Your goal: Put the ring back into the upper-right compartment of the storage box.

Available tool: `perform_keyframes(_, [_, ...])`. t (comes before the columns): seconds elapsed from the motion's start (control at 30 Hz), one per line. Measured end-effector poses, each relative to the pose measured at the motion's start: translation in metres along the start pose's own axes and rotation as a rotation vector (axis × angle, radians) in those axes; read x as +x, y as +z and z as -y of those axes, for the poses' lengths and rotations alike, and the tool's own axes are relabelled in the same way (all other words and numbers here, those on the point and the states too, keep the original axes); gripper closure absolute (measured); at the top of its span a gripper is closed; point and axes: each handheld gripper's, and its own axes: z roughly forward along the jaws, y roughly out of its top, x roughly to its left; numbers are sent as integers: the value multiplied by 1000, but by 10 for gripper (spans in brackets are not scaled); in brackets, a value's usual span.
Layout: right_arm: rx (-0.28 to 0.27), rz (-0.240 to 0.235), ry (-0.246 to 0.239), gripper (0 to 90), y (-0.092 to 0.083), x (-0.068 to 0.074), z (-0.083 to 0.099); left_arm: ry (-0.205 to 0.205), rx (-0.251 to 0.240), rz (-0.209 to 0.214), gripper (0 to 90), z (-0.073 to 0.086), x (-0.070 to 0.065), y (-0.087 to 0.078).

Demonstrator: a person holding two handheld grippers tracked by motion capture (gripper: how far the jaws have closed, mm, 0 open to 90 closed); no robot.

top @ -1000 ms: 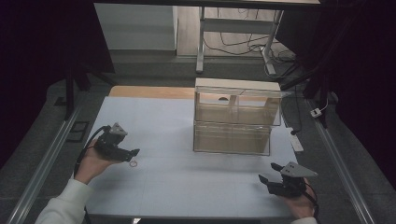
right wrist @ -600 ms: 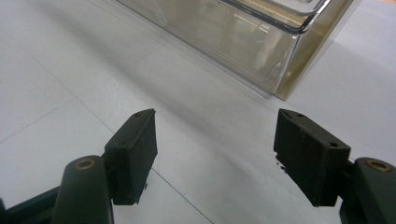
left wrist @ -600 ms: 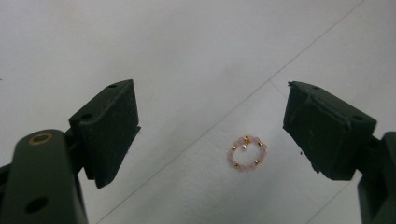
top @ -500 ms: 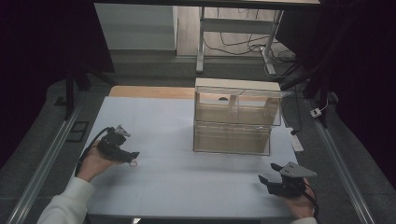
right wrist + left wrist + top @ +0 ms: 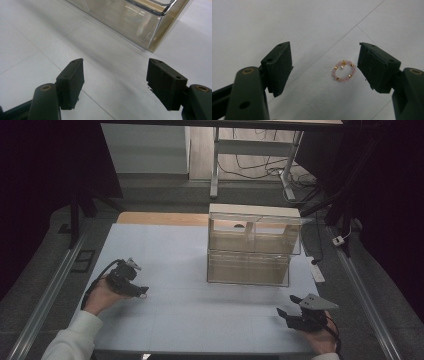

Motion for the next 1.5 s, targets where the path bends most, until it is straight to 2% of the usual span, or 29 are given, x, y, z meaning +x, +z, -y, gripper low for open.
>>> perform_keyframes(0.27, [3,0,1,303,1,0,0,-3,28,21,333,7,3,6])
perform_keyframes(0.6, [7,5,1,303,1,0,0,17,47,33,391,6,0,10])
perform_keyframes(0.9, [7,5,1,303,1,0,1,29,62,61,459,5,1,14])
perform_keyframes(1.13, [10,6,-1,303,1,0,1,36,68,77,534,4,1,16])
perform_keyframes(1.37, [14,7,-4,304,1,0,1,55,74,73,615,3,0,18])
perform_keyframes(1.5, [14,6,-5,304,2,0,1,74,76,89,683,3,-2,18])
